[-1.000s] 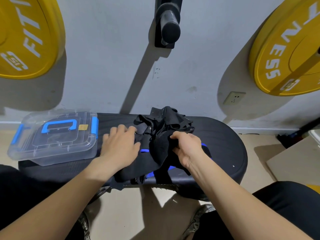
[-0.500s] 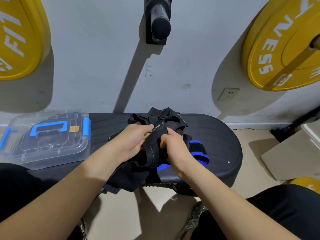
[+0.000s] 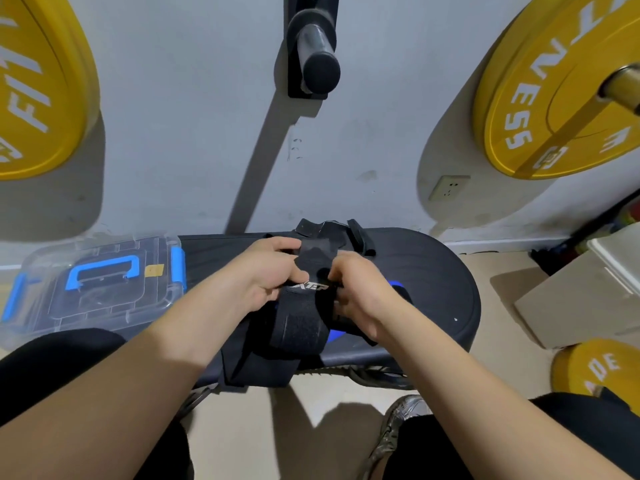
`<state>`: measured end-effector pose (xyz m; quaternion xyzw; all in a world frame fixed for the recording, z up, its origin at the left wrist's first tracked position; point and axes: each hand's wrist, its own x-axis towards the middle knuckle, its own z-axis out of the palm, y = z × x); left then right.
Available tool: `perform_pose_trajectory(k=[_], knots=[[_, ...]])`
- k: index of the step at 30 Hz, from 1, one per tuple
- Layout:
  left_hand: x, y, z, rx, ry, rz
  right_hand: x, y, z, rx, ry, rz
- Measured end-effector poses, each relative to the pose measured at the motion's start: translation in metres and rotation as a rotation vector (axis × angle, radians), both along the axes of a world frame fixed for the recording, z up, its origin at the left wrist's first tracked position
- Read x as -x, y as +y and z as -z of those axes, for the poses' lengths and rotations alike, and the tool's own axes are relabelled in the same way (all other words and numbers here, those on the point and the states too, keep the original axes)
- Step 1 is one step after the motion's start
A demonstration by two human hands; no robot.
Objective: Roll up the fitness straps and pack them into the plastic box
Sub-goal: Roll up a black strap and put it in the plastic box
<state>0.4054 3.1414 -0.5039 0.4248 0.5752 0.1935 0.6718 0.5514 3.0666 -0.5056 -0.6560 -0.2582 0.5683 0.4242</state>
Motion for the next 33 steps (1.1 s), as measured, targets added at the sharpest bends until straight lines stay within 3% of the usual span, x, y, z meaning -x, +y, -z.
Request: perform_pose_trajectory(k=[3, 6, 9, 12, 16, 22, 26, 30, 33], knots=[[0.0, -0.001, -0.004, -0.034, -0.001, 0.069, -0.014, 0.004, 0.002, -0.064, 0.159, 0.207], [0.005, -0.007, -0.006, -0.112, 0.035, 0.186, -0.029, 0.01, 0.003, -0.079, 0.253, 0.275], [0.019, -0.016, -0.006, -0.146, 0.034, 0.356, -0.036, 0.023, 0.003, -0.002, 0.145, 0.268], [0.036, -0.018, -0.006, -0.205, 0.156, 0.426, -0.032, 0.035, 0.005, 0.052, 0.022, 0.247], [0.048, -0.006, -0.009, -0.343, 0.359, 0.343, -0.019, 0.039, 0.011, -0.043, -0.052, 0.183], [0.053, 0.007, -0.024, -0.427, 0.46, 0.551, -0.006, 0.038, -0.009, -0.081, -0.073, 0.197], [0.043, 0.009, -0.024, -0.677, 0.583, 0.587, -0.011, 0.043, -0.037, 0.003, -0.456, 0.039], [0.033, 0.006, -0.018, -0.752, 0.592, 0.602, -0.02, 0.049, -0.062, 0.116, -1.019, -0.467], [0.028, 0.005, -0.017, -0.838, 0.552, 0.55, -0.029, 0.05, -0.06, 0.107, -1.301, -0.607]])
